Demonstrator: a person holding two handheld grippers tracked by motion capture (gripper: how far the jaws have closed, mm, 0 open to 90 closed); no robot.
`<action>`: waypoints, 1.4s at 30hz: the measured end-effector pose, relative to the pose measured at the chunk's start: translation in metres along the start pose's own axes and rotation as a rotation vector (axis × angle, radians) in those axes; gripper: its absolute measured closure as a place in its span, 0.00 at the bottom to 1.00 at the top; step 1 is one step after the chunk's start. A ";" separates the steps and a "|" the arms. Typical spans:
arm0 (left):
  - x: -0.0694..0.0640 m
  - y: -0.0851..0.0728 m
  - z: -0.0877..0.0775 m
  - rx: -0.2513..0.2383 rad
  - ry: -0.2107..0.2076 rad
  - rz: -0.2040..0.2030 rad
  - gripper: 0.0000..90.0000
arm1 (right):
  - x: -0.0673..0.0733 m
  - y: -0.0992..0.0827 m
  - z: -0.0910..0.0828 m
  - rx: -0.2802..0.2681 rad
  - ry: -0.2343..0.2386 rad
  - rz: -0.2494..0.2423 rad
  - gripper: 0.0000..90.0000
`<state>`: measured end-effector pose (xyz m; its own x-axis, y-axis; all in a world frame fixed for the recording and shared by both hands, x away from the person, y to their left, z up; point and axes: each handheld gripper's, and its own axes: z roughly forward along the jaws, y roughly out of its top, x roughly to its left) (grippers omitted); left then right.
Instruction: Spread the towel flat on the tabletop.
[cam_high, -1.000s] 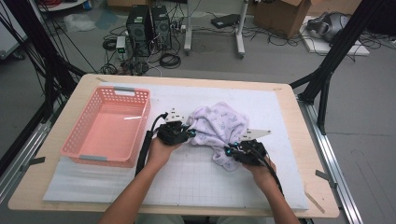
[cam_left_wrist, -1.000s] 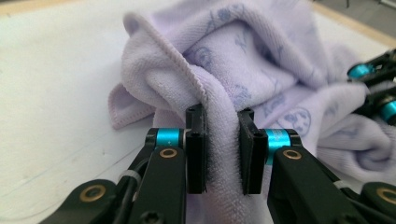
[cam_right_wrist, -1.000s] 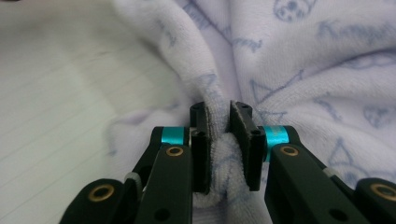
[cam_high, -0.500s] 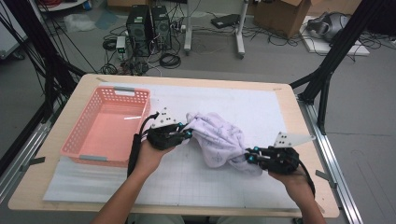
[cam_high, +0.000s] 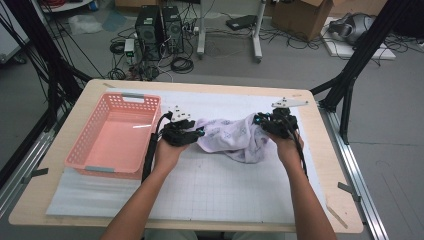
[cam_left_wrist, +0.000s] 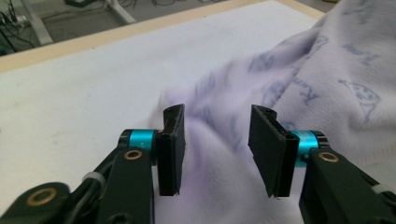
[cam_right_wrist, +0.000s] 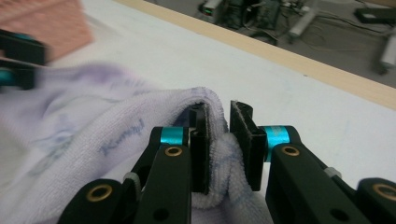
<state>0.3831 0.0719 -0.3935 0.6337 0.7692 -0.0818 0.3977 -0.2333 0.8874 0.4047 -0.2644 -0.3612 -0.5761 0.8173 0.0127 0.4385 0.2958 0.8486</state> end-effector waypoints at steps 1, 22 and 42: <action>0.000 0.000 -0.002 -0.009 -0.003 0.001 0.61 | -0.003 0.001 0.006 0.006 -0.024 0.006 0.86; -0.027 -0.025 0.050 0.179 -0.080 0.131 0.58 | -0.027 -0.018 -0.010 0.025 -0.038 0.120 0.59; -0.015 -0.021 0.041 0.113 -0.042 0.110 0.93 | 0.027 -0.098 -0.065 0.058 0.050 -0.018 0.53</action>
<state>0.3924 0.0412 -0.4298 0.7038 0.7104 -0.0075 0.3948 -0.3823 0.8354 0.3012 -0.3038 -0.4095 -0.6177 0.7860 0.0252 0.4662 0.3402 0.8166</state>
